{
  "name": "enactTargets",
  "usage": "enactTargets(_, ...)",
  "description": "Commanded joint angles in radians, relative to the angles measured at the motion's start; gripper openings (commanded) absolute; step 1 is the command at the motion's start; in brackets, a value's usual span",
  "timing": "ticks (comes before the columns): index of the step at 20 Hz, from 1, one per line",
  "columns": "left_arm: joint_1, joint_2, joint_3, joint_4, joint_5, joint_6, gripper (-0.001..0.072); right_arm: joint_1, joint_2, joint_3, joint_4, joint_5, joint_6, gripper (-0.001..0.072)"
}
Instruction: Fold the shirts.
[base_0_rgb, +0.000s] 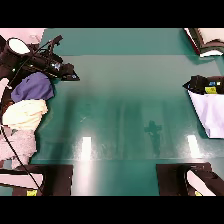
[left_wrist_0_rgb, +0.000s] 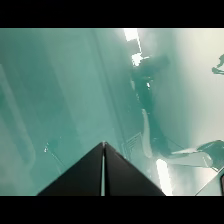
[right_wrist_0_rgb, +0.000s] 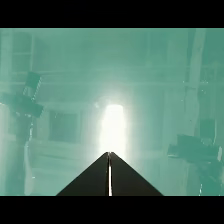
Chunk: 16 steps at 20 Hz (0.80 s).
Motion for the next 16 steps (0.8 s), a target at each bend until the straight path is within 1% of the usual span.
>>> enactTargets(1,0.000,0.000,0.000,0.000,0.000,0.000,0.0024,0.002,0.001,0.001,0.001,0.000,0.000,0.0017)
enactTargets(11,0.000,0.000,0.000,-0.005,0.001,-0.001,0.0024,0.002,0.001,0.001,0.002,0.000,0.000,0.0017)
enactTargets(14,0.000,0.000,0.000,-0.096,0.000,0.001,0.0024,0.002,0.001,0.001,0.002,0.000,0.000,0.0017)
enactTargets(16,0.000,0.000,0.000,-0.097,0.073,0.010,0.0030,0.002,0.001,0.001,0.002,0.000,0.000,0.0017)
